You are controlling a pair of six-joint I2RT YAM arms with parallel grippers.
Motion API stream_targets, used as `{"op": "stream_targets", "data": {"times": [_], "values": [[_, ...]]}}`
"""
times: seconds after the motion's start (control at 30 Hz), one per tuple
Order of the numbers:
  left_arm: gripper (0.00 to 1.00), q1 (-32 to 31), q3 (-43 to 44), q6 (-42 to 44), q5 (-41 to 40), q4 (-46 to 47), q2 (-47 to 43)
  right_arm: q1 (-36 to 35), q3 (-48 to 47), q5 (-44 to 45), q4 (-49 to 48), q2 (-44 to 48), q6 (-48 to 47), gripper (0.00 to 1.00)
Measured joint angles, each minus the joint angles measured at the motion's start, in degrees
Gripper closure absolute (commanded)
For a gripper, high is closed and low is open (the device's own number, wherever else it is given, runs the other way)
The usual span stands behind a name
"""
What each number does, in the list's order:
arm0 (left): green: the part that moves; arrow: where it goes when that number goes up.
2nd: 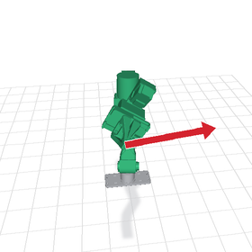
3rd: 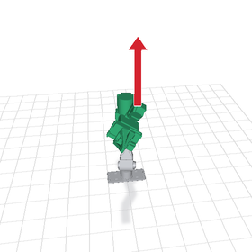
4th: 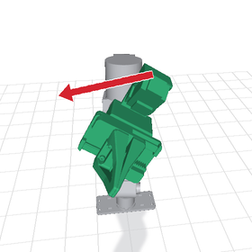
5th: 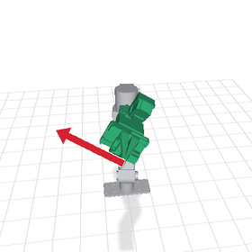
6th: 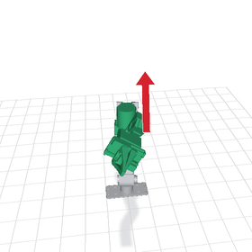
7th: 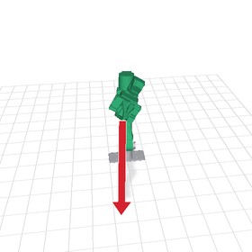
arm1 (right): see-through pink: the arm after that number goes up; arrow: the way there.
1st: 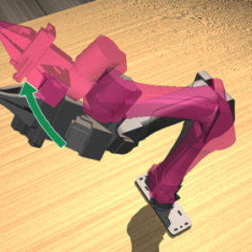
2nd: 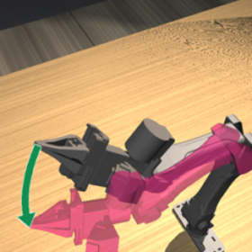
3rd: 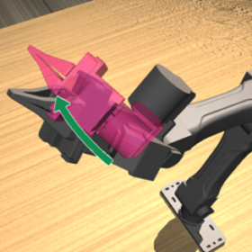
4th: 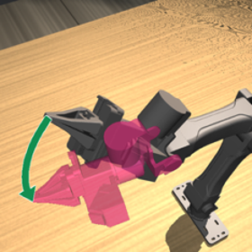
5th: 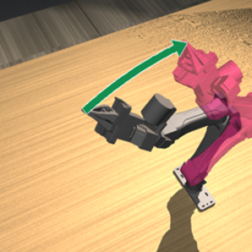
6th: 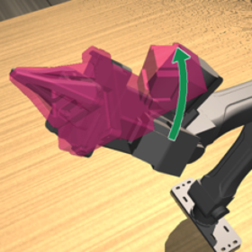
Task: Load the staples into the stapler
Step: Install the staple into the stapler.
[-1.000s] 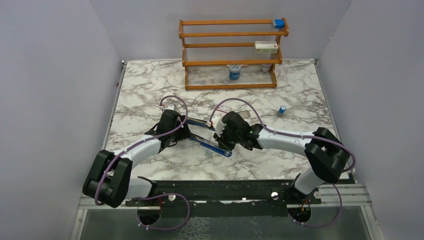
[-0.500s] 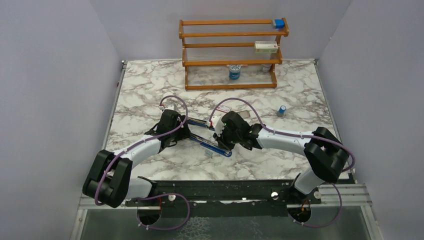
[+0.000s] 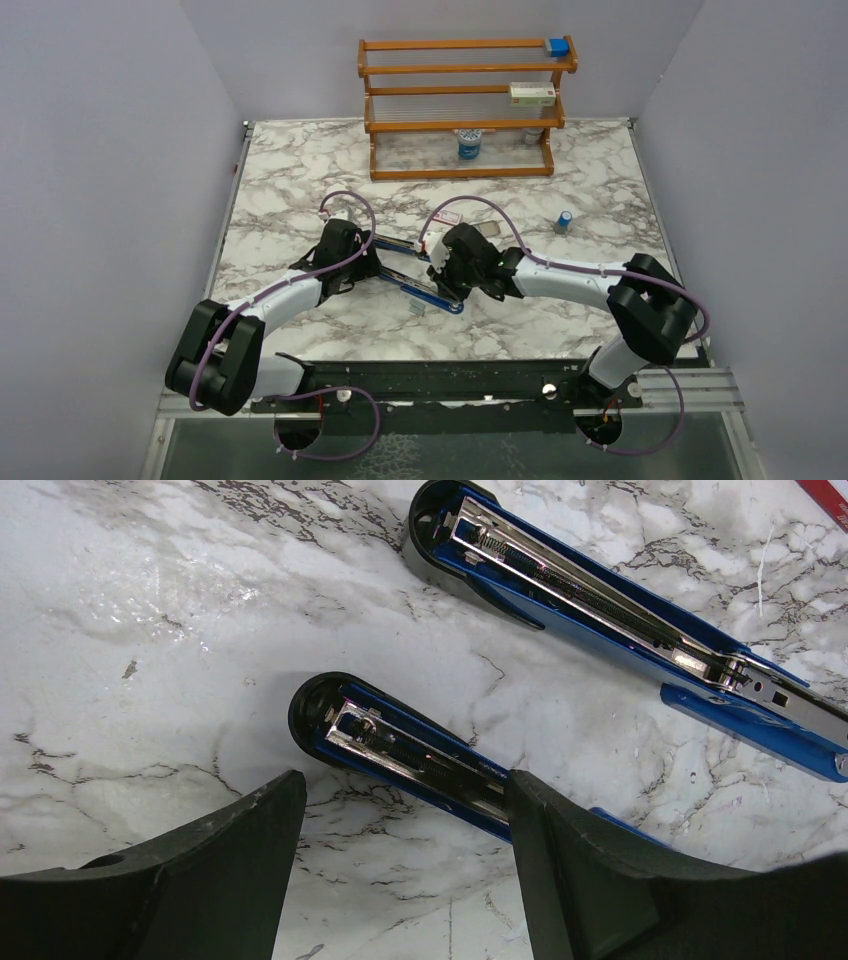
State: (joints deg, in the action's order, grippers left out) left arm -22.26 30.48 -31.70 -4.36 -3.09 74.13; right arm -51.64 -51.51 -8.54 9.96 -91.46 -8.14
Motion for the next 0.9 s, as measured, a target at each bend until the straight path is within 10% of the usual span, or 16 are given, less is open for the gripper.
{"op": "stream_targets", "data": {"times": [0.9], "values": [[0.25,-0.1,0.0,0.0,0.0,0.1,0.0,0.0,-0.2,-1.9,-0.1,2.4,-0.3,0.92]]}}
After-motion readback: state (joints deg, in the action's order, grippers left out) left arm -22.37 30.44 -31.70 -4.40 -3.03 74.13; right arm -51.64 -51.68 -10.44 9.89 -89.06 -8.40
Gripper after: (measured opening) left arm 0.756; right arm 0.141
